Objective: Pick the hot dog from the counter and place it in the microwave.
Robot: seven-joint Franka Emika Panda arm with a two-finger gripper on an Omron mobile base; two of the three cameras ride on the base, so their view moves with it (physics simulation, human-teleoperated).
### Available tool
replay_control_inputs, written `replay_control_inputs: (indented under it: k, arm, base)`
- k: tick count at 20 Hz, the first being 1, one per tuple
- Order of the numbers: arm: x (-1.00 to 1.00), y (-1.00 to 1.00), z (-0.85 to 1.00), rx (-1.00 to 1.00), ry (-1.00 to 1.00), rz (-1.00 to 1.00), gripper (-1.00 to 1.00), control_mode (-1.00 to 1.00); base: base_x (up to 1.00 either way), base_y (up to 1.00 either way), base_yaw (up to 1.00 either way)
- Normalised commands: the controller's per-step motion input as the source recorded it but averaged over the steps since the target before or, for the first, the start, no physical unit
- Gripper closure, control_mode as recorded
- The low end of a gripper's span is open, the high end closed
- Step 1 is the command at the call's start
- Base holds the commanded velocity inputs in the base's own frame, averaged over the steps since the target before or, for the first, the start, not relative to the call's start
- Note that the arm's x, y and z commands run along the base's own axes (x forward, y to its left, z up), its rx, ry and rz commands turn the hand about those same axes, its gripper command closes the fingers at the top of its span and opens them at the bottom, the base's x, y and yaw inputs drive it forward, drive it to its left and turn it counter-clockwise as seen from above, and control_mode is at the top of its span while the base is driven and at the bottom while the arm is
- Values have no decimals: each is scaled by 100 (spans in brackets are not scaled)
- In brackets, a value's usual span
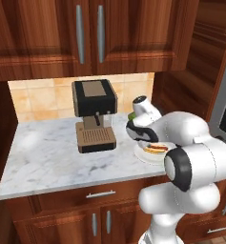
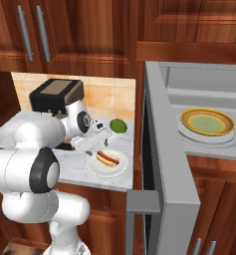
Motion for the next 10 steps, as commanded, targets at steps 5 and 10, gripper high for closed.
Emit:
replay_control_inputs:
  k: [5,10]
  arm:
    - [38,-15,-51,0,21,10,-100,-100]
    - [35,-1,-58,0,16,9,-100,-100]
  base:
    - [0,0,0]
    - [0,0,0]
